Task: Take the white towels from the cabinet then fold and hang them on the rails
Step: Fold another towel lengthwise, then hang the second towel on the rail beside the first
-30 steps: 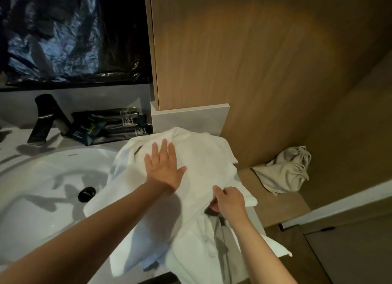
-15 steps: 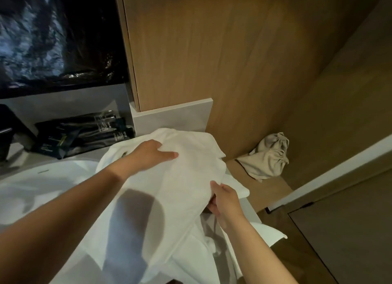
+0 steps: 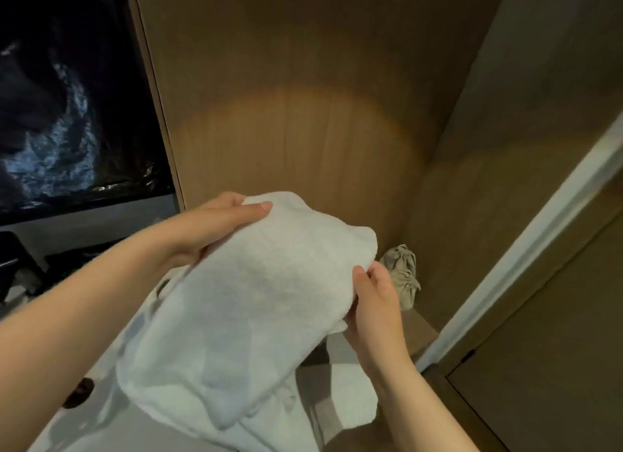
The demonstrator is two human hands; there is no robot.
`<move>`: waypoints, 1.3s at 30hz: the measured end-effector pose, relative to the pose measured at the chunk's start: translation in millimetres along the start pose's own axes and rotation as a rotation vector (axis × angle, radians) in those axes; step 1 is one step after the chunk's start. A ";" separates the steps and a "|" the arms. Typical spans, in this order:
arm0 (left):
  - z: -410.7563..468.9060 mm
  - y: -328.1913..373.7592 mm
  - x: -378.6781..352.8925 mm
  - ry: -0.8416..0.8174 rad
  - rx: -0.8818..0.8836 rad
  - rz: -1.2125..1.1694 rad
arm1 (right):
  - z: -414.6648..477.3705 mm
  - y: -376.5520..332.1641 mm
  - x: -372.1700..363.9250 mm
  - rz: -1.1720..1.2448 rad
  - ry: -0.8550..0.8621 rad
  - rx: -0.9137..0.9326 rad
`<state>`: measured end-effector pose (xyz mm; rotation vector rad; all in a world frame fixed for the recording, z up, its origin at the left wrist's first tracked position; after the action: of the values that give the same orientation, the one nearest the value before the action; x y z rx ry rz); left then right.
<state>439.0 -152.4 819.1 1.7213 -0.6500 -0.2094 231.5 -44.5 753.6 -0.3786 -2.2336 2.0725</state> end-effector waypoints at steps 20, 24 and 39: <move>-44.4 224.4 -275.8 0.119 -0.909 0.026 | -112.3 -239.6 267.3 -0.346 0.413 0.655; -30.4 249.0 -312.5 0.122 -0.988 -0.035 | -116.6 -260.1 307.1 -0.348 0.579 0.739; 87.9 341.6 -322.8 0.248 -1.259 0.131 | 6.3 -355.4 374.1 -0.528 0.569 0.961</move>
<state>25.6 -97.8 1053.0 0.4757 -0.2987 -0.2317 -178.3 13.2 1061.9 -0.2097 -0.7678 2.0708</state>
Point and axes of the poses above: each hand's wrist, its own z-axis towards the middle knuckle, its own x-axis out of the back of the hand, y = z × x, the point moved 3 cm from there along z, towards the middle knuckle, and after that the axes turned 11 degrees about -y, right-handed, at the moved point
